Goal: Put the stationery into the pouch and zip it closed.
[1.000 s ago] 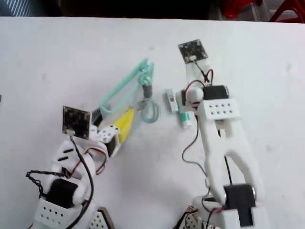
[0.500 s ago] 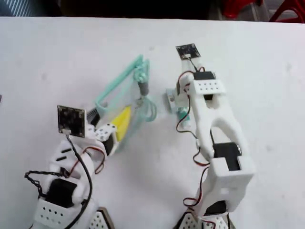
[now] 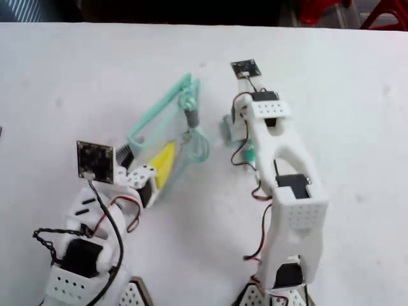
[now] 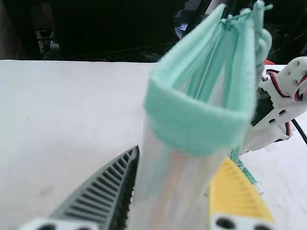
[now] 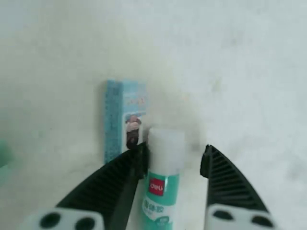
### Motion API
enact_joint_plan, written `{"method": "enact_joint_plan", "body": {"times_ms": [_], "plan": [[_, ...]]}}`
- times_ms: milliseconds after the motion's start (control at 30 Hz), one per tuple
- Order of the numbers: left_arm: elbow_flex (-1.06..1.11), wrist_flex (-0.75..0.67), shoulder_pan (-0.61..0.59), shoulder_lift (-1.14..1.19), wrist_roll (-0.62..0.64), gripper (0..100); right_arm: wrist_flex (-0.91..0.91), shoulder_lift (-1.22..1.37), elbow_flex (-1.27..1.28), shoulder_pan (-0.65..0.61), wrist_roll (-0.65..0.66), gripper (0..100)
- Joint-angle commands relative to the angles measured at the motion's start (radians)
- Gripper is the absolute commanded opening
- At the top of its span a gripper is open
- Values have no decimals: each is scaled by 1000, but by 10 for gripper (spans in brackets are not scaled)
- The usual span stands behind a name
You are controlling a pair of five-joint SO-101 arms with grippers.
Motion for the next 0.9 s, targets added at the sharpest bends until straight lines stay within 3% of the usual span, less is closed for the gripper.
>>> {"method": "enact_joint_plan", "body": {"times_ms": [0, 200, 367, 867], "plan": [[-5, -20, -4, -13, 9, 237, 10, 30, -37, 16, 2, 183], [-5, -18, -4, -13, 9, 237, 38, 35, -41, 24, 2, 122], [-5, -18, -4, -13, 9, 237, 38, 28, -37, 28, 2, 10], [-5, -18, -4, -13, 9, 237, 38, 28, -37, 77, -2, 17]]}}
